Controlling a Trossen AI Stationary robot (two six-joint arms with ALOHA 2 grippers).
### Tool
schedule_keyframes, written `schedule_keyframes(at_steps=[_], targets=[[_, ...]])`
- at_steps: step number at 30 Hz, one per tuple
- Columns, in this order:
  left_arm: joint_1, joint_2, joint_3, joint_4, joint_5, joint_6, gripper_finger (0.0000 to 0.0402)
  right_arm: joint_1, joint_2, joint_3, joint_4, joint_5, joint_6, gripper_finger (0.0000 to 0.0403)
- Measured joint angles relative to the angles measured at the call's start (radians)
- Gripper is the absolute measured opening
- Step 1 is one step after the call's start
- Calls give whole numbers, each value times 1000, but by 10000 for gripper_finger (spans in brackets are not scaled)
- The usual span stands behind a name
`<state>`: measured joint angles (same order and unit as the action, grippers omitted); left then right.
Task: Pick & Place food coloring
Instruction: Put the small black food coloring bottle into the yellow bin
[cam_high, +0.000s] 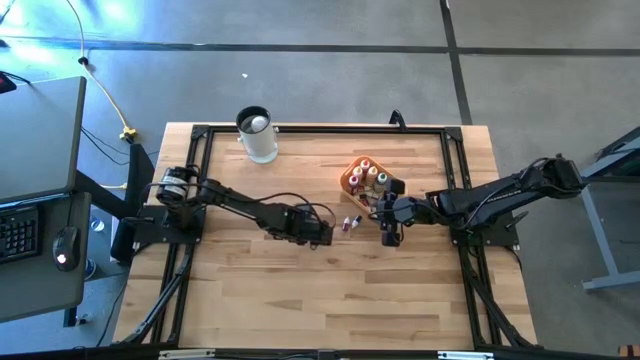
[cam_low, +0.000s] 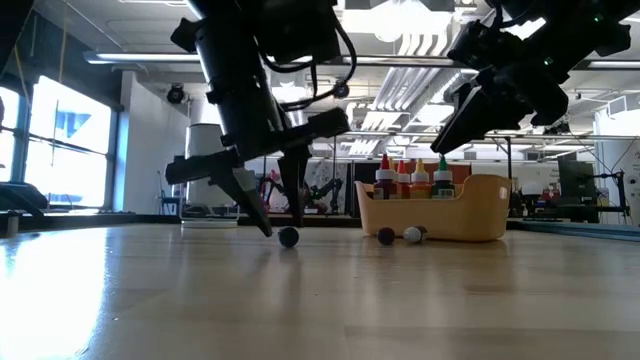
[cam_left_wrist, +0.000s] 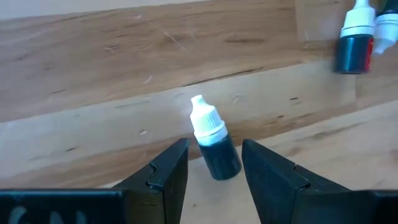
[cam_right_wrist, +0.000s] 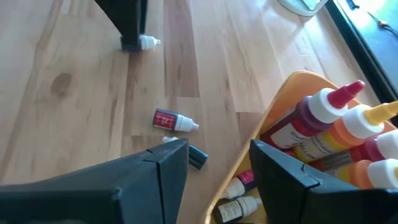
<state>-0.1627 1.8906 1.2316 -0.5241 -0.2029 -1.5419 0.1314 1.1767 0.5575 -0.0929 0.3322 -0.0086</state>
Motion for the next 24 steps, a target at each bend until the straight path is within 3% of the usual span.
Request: schedule_keyframes(at_steps=[9,17,24], targets=[[-1,28,3,-26,43,16,151,0,0,0,0,-14,0,165],[-1,29,3,-44,53,269,151,0,0,0,0,-14,0,165],[-1,31,0,-59,-51,312,151,0,0,0,0,-14,0,165]])
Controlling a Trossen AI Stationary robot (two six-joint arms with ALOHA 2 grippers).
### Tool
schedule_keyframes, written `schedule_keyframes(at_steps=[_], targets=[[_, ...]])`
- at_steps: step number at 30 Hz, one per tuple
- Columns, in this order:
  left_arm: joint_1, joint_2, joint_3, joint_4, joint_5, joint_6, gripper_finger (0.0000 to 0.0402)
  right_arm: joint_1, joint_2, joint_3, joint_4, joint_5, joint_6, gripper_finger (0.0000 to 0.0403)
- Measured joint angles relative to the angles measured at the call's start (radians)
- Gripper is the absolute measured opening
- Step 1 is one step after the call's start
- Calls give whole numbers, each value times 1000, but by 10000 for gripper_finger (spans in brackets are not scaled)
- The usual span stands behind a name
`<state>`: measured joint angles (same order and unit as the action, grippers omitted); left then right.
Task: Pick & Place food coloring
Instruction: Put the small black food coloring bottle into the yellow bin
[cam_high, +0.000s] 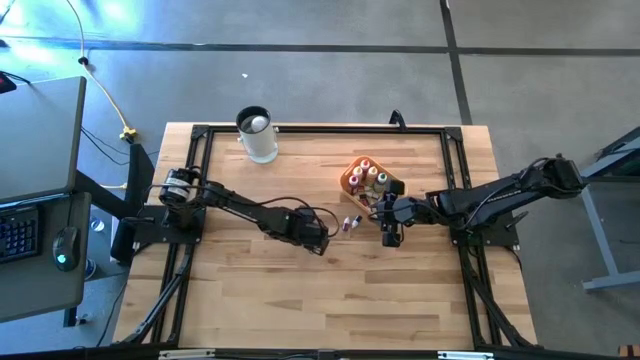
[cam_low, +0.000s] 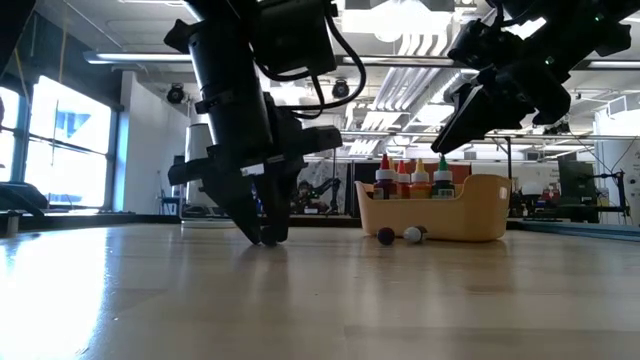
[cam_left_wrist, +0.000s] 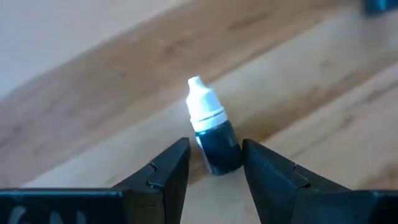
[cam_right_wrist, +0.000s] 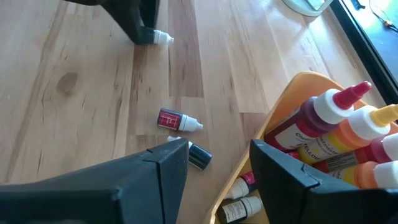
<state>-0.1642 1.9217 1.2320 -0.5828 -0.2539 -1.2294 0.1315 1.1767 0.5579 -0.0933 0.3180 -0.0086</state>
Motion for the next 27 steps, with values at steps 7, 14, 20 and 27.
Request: schedule_keyframes(at_steps=[7,14,20,27], targets=[[1,1,-1,-5,-30,-5,122,0,0,0,0,0,0,165],[1,2,-2,1,-48,-5,76,0,-3,0,0,-51,0,165],[1,2,-2,14,-69,21,79,2,-69,0,-19,-110,9,165],[10,4,-3,268,-106,237,80,41,-244,0,-97,-121,36,160]])
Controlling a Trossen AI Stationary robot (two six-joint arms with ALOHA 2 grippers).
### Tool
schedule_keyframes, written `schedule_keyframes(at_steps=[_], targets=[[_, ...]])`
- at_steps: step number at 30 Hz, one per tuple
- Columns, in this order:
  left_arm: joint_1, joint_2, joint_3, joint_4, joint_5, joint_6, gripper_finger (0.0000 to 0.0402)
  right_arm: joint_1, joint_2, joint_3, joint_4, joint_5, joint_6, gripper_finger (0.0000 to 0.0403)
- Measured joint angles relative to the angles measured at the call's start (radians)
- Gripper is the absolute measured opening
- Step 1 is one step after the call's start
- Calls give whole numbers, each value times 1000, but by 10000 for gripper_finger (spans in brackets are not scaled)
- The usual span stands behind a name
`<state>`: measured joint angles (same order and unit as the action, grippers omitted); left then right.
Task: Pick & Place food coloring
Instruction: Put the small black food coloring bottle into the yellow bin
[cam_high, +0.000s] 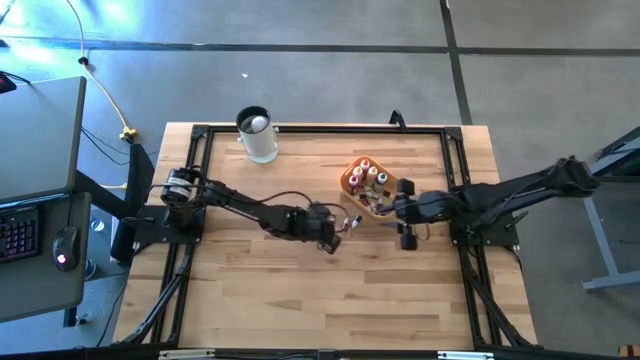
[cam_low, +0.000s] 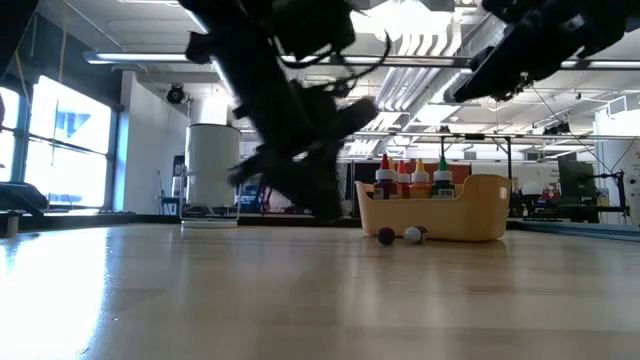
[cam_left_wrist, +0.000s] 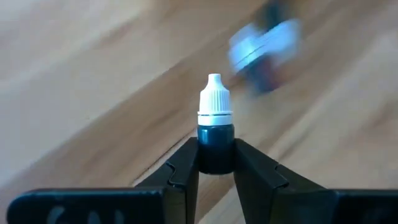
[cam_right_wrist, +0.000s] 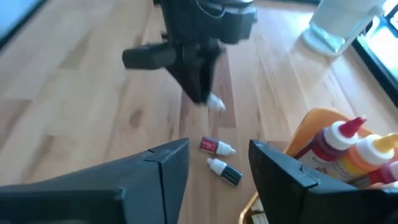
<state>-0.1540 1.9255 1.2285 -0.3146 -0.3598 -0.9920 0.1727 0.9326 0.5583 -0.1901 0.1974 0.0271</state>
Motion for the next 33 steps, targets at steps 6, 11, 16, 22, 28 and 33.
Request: schedule_keyframes(at_steps=[6,11,16,22,28,33], targets=[[36,0,2,413,-49,312,80,27,-113,0,-38,1,2,147],[97,-2,2,513,-48,412,81,33,-136,0,-57,1,2,140],[176,15,3,559,21,412,81,33,-135,0,-66,2,1,140],[221,79,3,703,107,442,81,33,-136,0,-73,11,-1,140],[219,121,3,786,100,491,81,33,-136,0,-82,43,-1,140],[219,122,4,777,72,491,94,33,-135,0,-83,43,-1,140]])
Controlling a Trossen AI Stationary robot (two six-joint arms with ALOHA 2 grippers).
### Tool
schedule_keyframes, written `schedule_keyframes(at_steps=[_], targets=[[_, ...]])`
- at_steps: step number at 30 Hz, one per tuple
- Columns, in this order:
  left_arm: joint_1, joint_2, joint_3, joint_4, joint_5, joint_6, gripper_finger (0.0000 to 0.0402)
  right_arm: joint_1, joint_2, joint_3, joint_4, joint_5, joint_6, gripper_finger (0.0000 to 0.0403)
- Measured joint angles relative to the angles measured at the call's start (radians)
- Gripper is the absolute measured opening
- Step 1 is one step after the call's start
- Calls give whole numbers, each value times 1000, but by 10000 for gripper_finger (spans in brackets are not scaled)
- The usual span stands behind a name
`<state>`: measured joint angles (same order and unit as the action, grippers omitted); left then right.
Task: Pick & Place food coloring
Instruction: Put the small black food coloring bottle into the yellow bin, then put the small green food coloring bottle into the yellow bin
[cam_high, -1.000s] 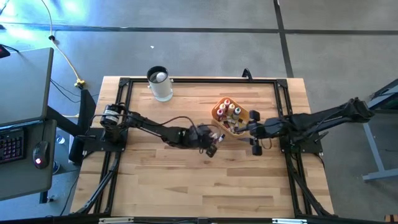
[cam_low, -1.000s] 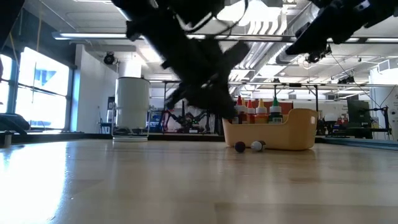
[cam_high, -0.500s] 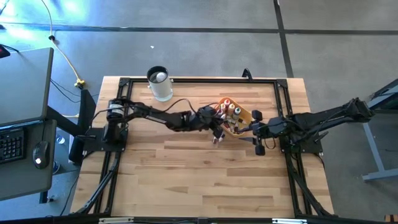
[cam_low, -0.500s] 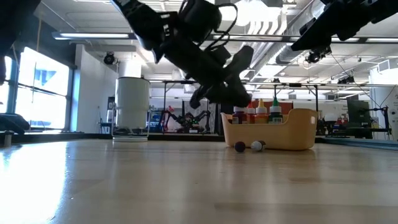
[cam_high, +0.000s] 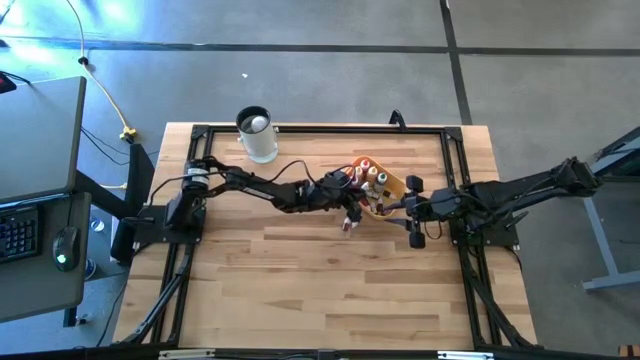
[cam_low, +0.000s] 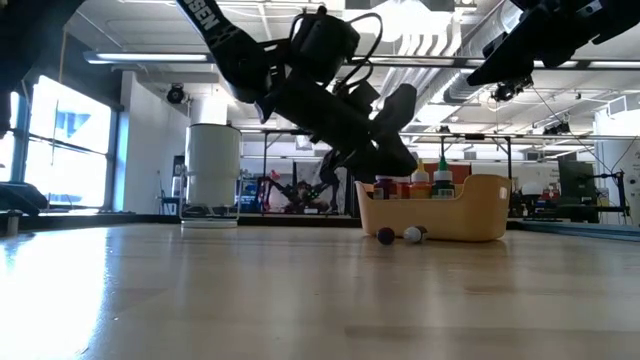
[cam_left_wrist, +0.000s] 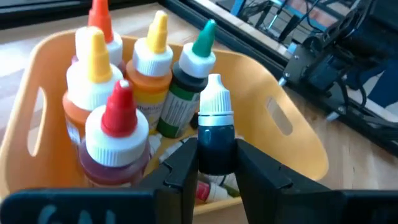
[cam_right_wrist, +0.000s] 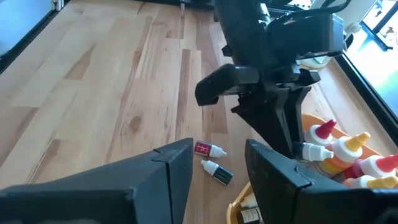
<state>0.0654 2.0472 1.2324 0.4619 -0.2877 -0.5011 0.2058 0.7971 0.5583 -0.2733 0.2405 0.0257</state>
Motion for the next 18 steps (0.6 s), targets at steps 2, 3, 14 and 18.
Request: schedule_keyframes(at_steps=[2,3,14,18], targets=[[0,0,0,2,3,0,113,0,0,0,0,0,0,140],[0,0,0,0,6,2,123,0,0,0,0,0,0,140],[-3,-13,29,4,120,19,182,0,3,0,0,-12,0,140],[-9,-32,73,-8,301,59,183,0,34,0,14,-17,-4,140]])
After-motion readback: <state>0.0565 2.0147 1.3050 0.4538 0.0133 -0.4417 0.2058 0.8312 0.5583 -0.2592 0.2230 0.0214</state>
